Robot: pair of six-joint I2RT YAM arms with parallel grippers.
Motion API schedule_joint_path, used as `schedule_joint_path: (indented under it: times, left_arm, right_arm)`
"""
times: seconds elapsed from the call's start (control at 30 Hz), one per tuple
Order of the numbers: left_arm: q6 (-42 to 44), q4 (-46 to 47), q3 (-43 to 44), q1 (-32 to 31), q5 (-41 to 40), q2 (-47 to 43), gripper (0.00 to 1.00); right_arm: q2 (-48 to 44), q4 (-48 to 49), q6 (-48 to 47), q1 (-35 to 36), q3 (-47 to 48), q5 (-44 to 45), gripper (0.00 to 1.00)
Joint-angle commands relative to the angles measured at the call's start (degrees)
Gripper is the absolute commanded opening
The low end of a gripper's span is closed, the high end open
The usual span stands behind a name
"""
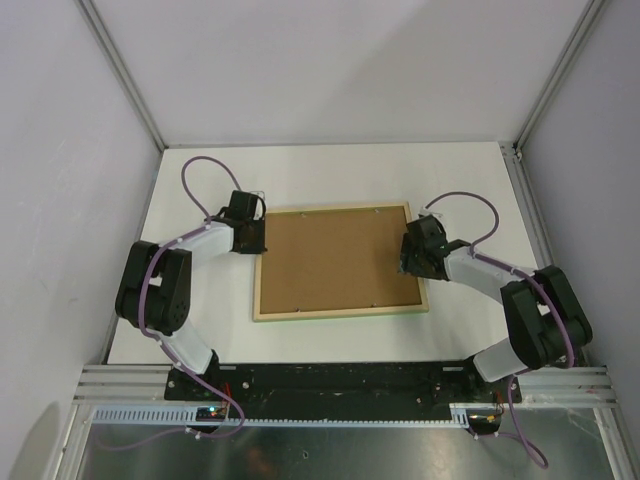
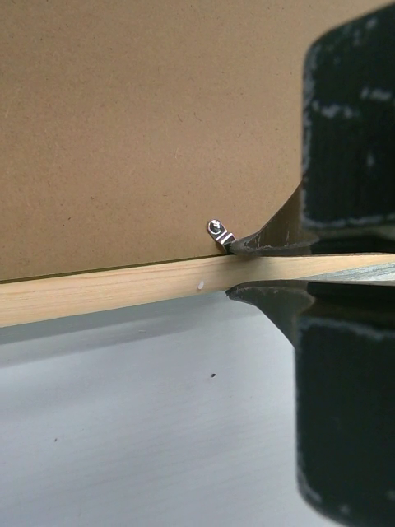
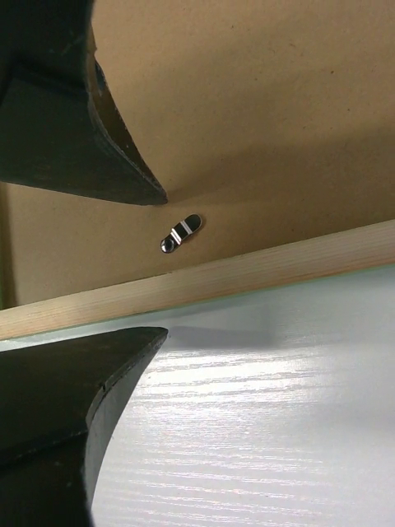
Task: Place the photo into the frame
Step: Press the fastener onto the backboard.
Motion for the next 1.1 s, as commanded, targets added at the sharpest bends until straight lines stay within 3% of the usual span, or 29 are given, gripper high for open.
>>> schedule_joint_path:
  times: [0.0, 0.27, 0.5, 0.63, 0.73, 1.07]
  left_arm:
    - [5.27, -5.35, -1.98, 0.69, -1.82, 0.44, 0.00]
    - [5.25, -5.33, -1.80, 0.71, -1.23, 0.72, 0.00]
    - [5.22, -5.33, -1.87, 0.72, -1.14, 0.65, 0.00]
    - [5.22, -5.37, -1.91, 0.77, -1.42, 0.59, 0.00]
    - [5.26, -5.38, -1.90, 0.77, -1.43, 0.63, 0.00]
    - [5.26, -5.35, -1.76, 0.88, -1.41, 0.59, 0.00]
  right_arm:
    - [1.79, 1.33, -0.79, 0.39, 1.22, 2.17, 0.63]
    - [3.87, 2.50, -0.02, 0.42, 1.21, 3.59, 0.44]
    - [4.36, 2.83, 1.07, 0.42, 1.24, 3.46, 0.18]
    - [2.62, 2.48, 0.63, 0.58, 1.23, 3.98, 0.36]
    - [1.31, 2.53, -0.29, 0.42, 1.25, 4.50, 0.44]
    - [0.54, 3.94, -3.25, 1.34, 1.24, 3.20, 0.50]
